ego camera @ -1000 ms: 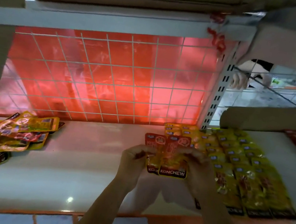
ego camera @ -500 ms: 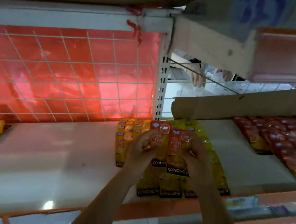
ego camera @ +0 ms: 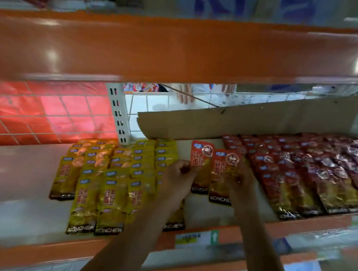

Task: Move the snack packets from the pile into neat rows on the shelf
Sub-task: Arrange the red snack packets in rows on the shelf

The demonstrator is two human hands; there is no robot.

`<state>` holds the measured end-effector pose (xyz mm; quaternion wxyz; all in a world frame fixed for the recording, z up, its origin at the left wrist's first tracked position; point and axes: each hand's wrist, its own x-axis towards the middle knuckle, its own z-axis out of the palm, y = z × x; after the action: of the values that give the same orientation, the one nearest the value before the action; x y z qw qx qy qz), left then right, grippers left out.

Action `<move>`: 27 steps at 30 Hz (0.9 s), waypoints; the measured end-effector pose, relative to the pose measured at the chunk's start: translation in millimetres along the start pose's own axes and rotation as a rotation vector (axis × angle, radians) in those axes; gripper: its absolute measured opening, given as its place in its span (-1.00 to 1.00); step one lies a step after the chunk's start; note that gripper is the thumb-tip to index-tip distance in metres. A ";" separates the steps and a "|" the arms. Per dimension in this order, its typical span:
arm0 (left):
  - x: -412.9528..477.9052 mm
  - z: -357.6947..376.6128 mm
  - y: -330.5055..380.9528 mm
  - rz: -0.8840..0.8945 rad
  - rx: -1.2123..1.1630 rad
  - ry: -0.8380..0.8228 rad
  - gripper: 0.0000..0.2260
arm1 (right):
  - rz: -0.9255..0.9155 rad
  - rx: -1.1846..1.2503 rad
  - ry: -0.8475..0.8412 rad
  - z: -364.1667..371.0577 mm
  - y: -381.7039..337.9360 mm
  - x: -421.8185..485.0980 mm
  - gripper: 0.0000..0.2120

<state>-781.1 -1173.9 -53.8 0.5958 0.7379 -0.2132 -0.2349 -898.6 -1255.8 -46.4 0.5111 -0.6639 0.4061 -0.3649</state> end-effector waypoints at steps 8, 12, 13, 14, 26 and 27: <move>24.2 78.5 -6.4 -0.112 0.119 -0.020 -0.89 | 0.055 -0.238 0.232 -67.1 31.5 29.3 -0.86; 31.4 102.2 -7.5 -0.104 0.194 -0.058 -0.81 | 0.054 -0.237 0.272 -84.3 36.5 40.4 -0.70; 31.7 106.9 -5.9 -0.100 0.212 -0.060 -0.80 | 0.052 -0.231 0.279 -86.1 37.1 42.2 -0.67; 33.0 111.3 -5.6 -0.092 0.230 -0.055 -0.80 | 0.052 -0.227 0.282 -87.6 37.6 43.6 -0.64; 40.0 134.7 -1.4 -0.004 0.423 0.003 -0.83 | 0.069 -0.308 0.213 -94.3 45.0 56.8 -0.56; 39.6 134.6 -0.2 0.001 0.449 0.008 -0.81 | 0.060 -0.318 0.204 -94.4 45.0 57.1 -0.55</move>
<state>-830.3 -1302.2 -81.9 0.4177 0.8527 -0.2582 -0.1783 -967.9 -1350.6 -66.3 0.3668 -0.6835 0.5277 -0.3462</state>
